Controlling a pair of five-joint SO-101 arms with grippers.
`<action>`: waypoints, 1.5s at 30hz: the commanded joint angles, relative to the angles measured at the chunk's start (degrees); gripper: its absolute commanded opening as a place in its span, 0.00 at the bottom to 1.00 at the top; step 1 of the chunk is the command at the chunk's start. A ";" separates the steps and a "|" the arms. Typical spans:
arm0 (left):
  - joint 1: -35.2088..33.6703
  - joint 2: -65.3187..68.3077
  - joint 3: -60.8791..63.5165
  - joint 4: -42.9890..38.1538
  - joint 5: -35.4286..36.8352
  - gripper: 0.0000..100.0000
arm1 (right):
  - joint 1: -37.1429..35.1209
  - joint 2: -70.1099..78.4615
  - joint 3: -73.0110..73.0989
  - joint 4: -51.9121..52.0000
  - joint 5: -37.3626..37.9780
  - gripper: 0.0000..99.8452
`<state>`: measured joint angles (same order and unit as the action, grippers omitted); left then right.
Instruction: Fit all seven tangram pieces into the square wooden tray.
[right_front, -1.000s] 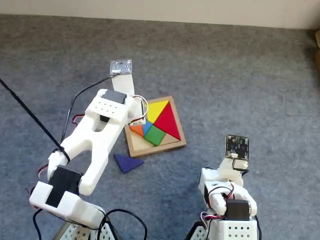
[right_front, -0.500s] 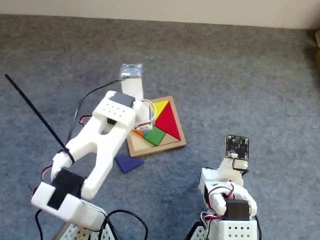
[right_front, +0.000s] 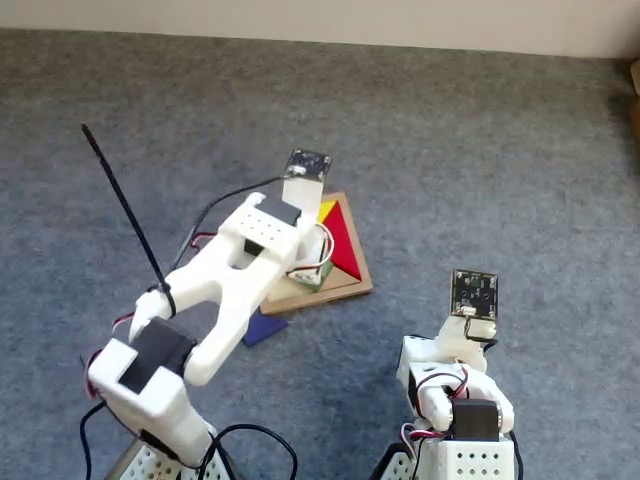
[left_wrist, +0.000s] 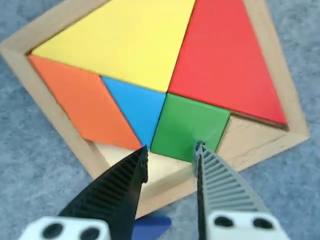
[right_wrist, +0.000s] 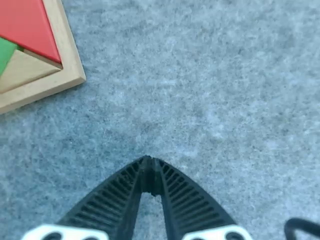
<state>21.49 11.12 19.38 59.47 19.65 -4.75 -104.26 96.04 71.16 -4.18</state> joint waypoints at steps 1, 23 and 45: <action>1.01 -0.13 -4.97 2.99 -0.53 0.16 | 0.57 -0.75 8.22 0.48 -0.62 0.01; 1.01 -14.02 8.66 23.12 -10.81 0.16 | 0.57 -0.75 8.22 0.48 -0.62 0.01; -25.80 -2.42 4.97 13.27 -30.59 0.16 | 0.57 -0.75 8.22 0.40 -0.70 0.01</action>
<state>-0.04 8.04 27.56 74.59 -10.24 -4.75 -104.26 96.04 71.16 -4.35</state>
